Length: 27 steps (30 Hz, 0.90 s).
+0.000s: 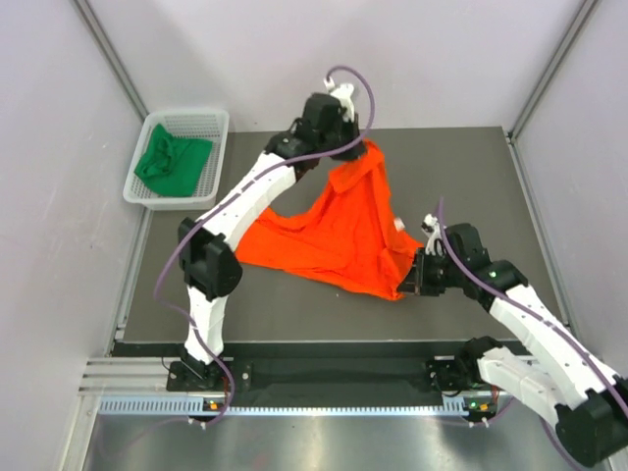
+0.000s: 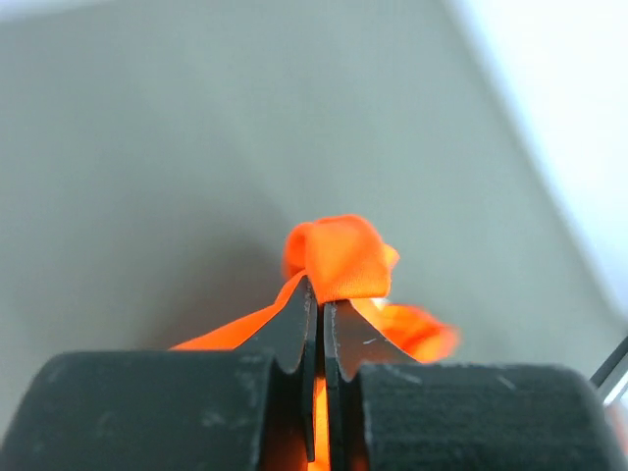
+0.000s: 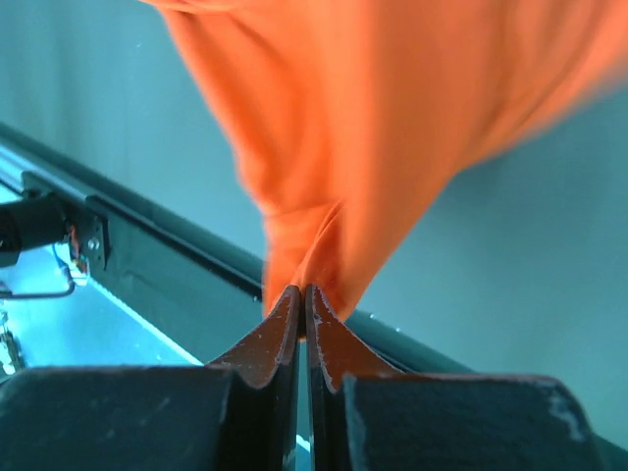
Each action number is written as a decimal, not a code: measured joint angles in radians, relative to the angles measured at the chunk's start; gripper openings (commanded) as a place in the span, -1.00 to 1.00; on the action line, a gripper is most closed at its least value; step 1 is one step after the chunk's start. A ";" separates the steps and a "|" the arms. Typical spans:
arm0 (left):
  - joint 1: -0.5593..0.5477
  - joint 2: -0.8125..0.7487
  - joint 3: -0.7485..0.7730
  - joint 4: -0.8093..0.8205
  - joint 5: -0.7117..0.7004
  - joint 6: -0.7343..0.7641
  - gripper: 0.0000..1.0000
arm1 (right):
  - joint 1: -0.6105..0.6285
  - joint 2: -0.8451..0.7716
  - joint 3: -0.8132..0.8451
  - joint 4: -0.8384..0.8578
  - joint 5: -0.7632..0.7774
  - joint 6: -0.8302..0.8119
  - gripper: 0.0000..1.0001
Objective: Fold and stack the t-shirts
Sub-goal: Flatten the tshirt out
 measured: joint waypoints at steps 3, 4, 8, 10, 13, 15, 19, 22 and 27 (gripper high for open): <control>0.001 -0.078 0.050 0.048 -0.016 0.018 -1.00 | 0.010 -0.089 -0.033 -0.014 -0.011 0.010 -1.00; 0.001 -0.100 0.058 0.063 -0.019 0.023 -1.00 | 0.013 -0.114 -0.039 -0.015 -0.017 0.010 -1.00; 0.001 -0.181 0.099 0.118 -0.043 0.056 -1.00 | 0.029 -0.185 -0.035 -0.006 -0.062 0.006 -1.00; 0.001 -0.210 0.122 0.137 -0.064 0.083 -1.00 | 0.043 -0.195 -0.014 -0.001 -0.104 -0.002 -1.00; 0.003 -0.256 0.158 0.168 -0.117 0.146 -1.00 | 0.082 -0.184 0.069 0.016 -0.171 -0.019 -1.00; 0.008 -0.288 0.172 0.187 -0.155 0.188 -1.00 | 0.109 -0.179 0.143 0.032 -0.219 -0.029 -1.00; 0.024 -0.373 0.188 0.254 -0.252 0.296 -1.00 | 0.162 -0.161 0.313 0.069 -0.303 -0.038 -1.00; 0.029 -0.442 0.203 0.324 -0.322 0.385 -1.00 | 0.214 -0.115 0.477 0.063 -0.345 -0.056 -1.00; 0.029 -0.510 0.236 0.450 -0.388 0.490 -1.00 | 0.270 -0.057 0.626 0.040 -0.368 -0.087 -1.00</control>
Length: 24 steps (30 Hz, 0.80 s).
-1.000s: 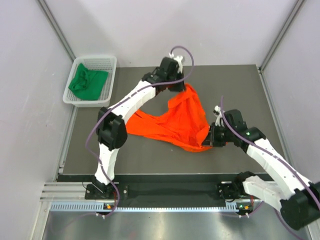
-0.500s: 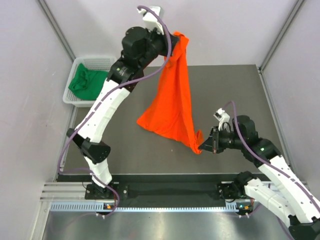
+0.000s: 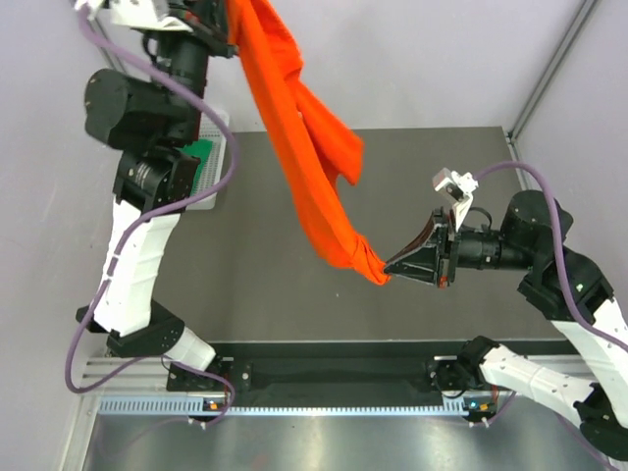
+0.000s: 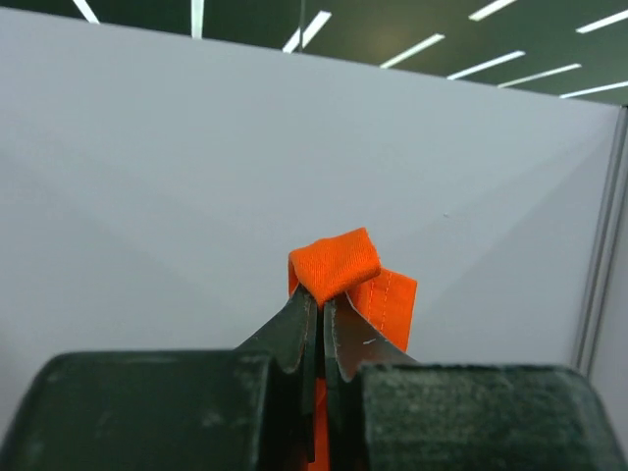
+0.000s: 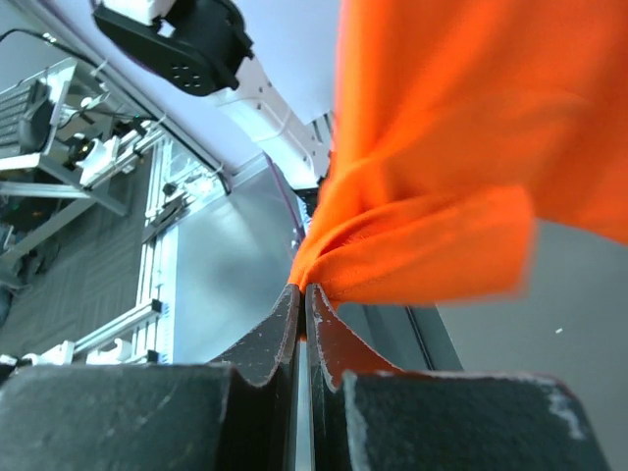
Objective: Fold and stack the t-shirts
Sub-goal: Flatten the tshirt out
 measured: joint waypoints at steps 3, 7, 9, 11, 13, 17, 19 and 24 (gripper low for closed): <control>0.000 0.012 0.019 0.057 -0.022 0.033 -1.00 | 0.002 -0.006 -0.002 -0.026 0.045 -0.010 -1.00; 0.000 0.098 0.031 0.089 -0.026 0.051 -1.00 | 0.005 -0.043 -0.078 -0.067 0.192 -0.010 -1.00; 0.000 0.168 0.027 0.087 -0.014 0.050 -1.00 | 0.005 -0.056 -0.115 -0.107 0.274 -0.009 -1.00; 0.000 0.263 0.008 0.080 0.011 0.045 -1.00 | 0.005 -0.051 -0.135 -0.162 0.375 -0.003 -1.00; 0.000 0.369 -0.014 0.057 0.043 0.027 -1.00 | 0.005 -0.044 -0.148 -0.216 0.493 0.007 -1.00; -0.001 0.607 -0.057 -0.024 0.122 -0.012 -1.00 | 0.003 -0.017 -0.153 -0.297 0.678 0.008 -1.00; -0.003 0.696 -0.083 -0.068 0.149 -0.029 -1.00 | 0.001 -0.006 -0.154 -0.308 0.716 -0.003 -1.00; -0.004 0.786 -0.177 -0.169 0.154 -0.055 -1.00 | -0.001 0.045 -0.222 -0.240 0.624 -0.056 -1.00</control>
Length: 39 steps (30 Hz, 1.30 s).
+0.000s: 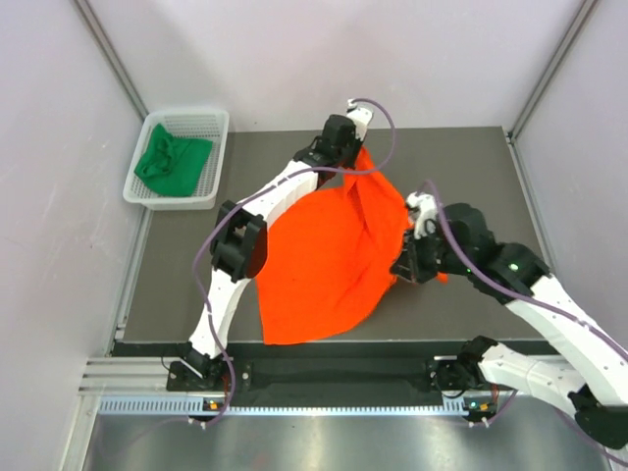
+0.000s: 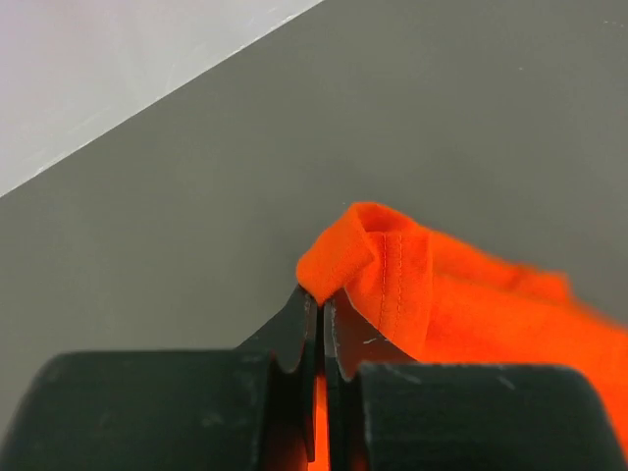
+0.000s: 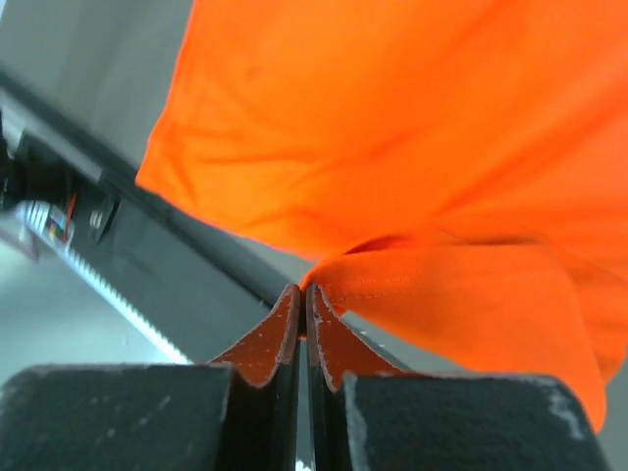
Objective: Fold and stack the t-shirts
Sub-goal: Flatten the tshirt out
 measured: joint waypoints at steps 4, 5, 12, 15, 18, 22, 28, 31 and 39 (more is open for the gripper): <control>0.011 -0.003 -0.012 -0.010 -0.016 -0.027 -0.15 | 0.000 0.139 -0.056 0.075 -0.185 -0.059 -1.00; 0.017 -0.005 -0.011 -0.014 -0.022 -0.045 0.11 | 0.000 0.188 -0.063 0.090 -0.228 -0.076 -1.00; 0.056 -0.053 -0.045 -0.116 -0.055 -0.110 0.35 | 0.000 0.314 -0.190 0.148 -0.364 -0.109 -0.84; 0.060 -0.149 -0.133 -0.188 -0.080 -0.130 0.37 | 0.000 0.363 -0.248 0.190 -0.426 -0.102 -0.47; 0.055 -0.284 -0.241 -0.260 -0.122 -0.159 0.38 | 0.000 0.418 -0.268 0.225 -0.482 -0.094 -0.08; 0.056 -0.498 -0.393 -0.325 -0.151 -0.206 0.34 | -0.007 0.494 -0.252 0.262 -0.551 -0.093 0.13; 0.079 -0.721 -0.579 -0.389 -0.142 -0.279 0.05 | -0.097 0.518 -0.181 0.275 -0.563 -0.082 0.51; 0.091 -0.772 -0.690 -0.401 -0.113 -0.328 0.16 | -0.196 0.517 -0.151 0.283 -0.493 -0.065 0.67; 0.131 -0.721 -0.823 -0.461 -0.074 -0.426 0.42 | -0.384 0.646 -0.047 0.303 -0.277 -0.049 0.82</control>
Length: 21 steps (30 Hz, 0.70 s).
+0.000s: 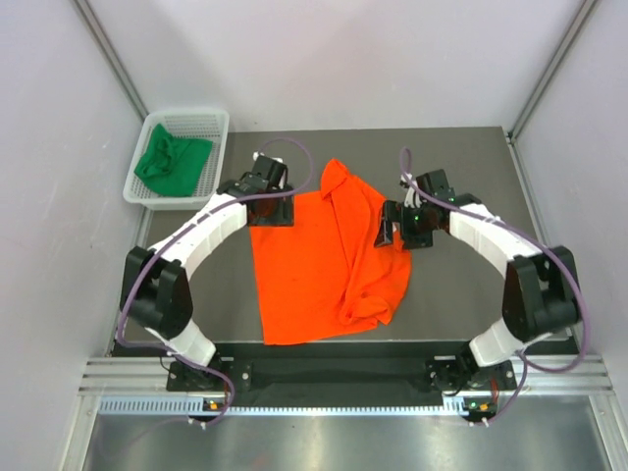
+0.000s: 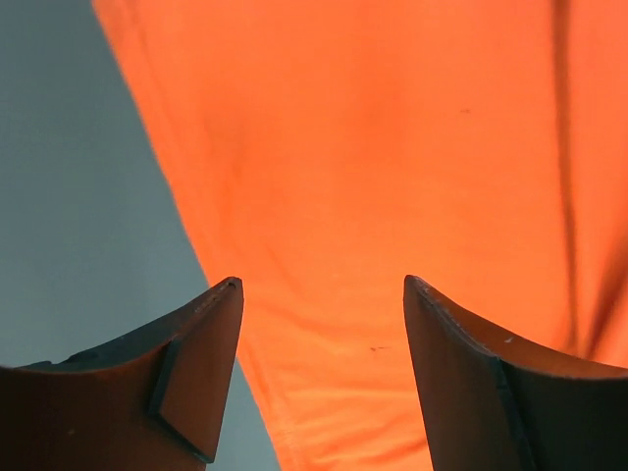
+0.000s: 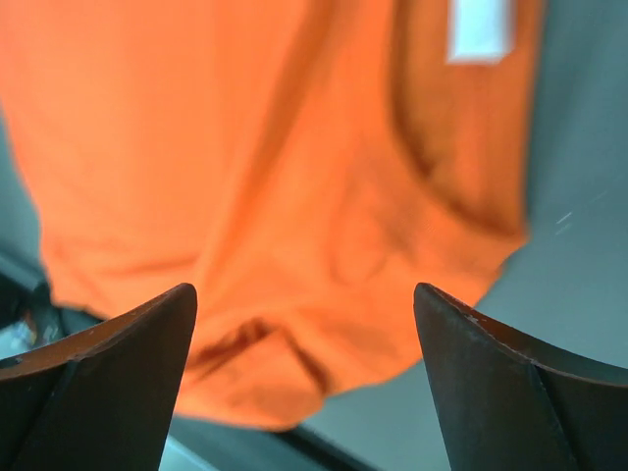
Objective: Fold and stack the t-shirts
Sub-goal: Flatten the tshirt out
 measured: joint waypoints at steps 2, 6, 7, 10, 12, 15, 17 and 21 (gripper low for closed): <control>0.033 0.022 0.000 -0.004 0.003 -0.001 0.40 | -0.016 0.068 0.039 0.018 0.033 -0.002 0.79; 0.105 0.054 0.000 -0.010 0.012 0.002 0.35 | -0.025 0.196 0.144 0.042 0.084 -0.010 0.47; 0.122 0.061 0.000 -0.011 0.014 0.003 0.34 | -0.027 0.231 0.181 0.056 0.096 -0.014 0.29; 0.153 0.084 0.001 -0.011 0.011 0.003 0.26 | -0.031 0.319 0.284 0.098 0.127 -0.018 -0.17; 0.159 0.101 0.001 -0.010 0.011 0.003 0.19 | -0.035 0.376 0.356 0.125 0.152 -0.016 -0.16; 0.159 0.137 0.008 -0.016 0.028 0.003 0.11 | -0.041 0.443 0.441 0.148 0.182 -0.021 -0.03; 0.159 0.159 0.018 -0.018 0.045 0.002 0.10 | -0.042 0.490 0.495 0.154 0.195 -0.033 0.04; 0.159 0.171 0.021 -0.020 0.075 -0.001 0.10 | -0.043 0.580 0.577 0.152 0.220 -0.052 -0.03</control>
